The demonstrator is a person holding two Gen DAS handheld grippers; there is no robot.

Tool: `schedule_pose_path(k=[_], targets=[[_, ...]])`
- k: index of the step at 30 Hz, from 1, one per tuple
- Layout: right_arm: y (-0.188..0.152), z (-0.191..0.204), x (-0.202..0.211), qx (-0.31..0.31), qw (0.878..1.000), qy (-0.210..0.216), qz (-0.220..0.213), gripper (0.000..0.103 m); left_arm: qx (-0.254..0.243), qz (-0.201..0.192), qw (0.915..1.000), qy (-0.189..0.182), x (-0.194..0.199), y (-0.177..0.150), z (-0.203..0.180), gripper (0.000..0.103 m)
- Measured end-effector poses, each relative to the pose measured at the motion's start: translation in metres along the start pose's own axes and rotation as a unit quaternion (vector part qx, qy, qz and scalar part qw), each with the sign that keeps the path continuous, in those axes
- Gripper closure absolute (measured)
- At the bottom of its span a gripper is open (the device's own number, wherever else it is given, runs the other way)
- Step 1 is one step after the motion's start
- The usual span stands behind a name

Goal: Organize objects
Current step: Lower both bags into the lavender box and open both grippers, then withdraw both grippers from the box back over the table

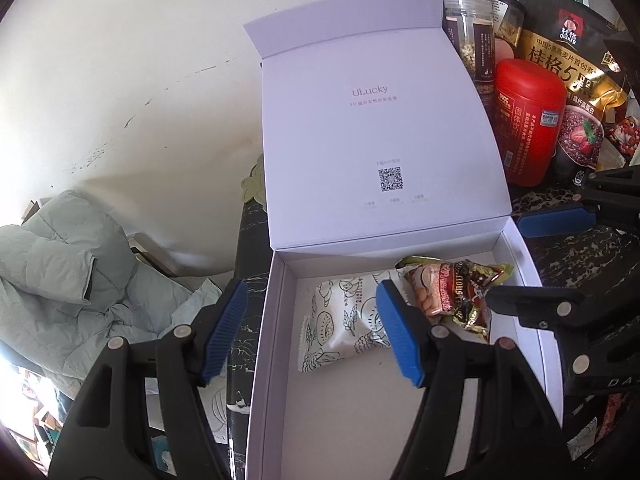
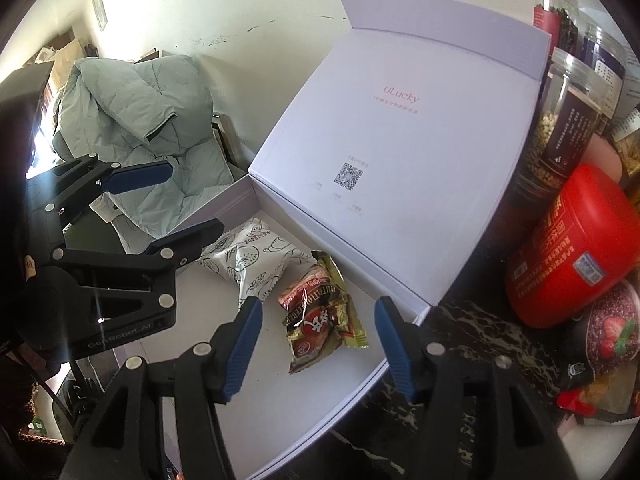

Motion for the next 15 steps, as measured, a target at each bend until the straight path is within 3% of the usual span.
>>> schedule_pose_path(k=[9,15], targets=[[-0.002,0.006,0.034,-0.002,0.999,-0.013,-0.032,0.041,0.013,-0.016,0.9997,0.01,0.035,0.003,0.006,0.036],[-0.003,0.009,0.06,-0.004,0.997,-0.03,-0.07,0.037,0.009,-0.029,0.9992,0.027,0.057,0.002,0.006,0.029]])
Point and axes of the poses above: each gripper's, at about its wrist camera, not at the fingertips, and x roughly against the way its jaws point, z to its left, y to its top, the point moved 6 cm from there along -x, roughly the way its jaws point, and after that the axes turned 15 degrees about -x, right-handed, at the moved point
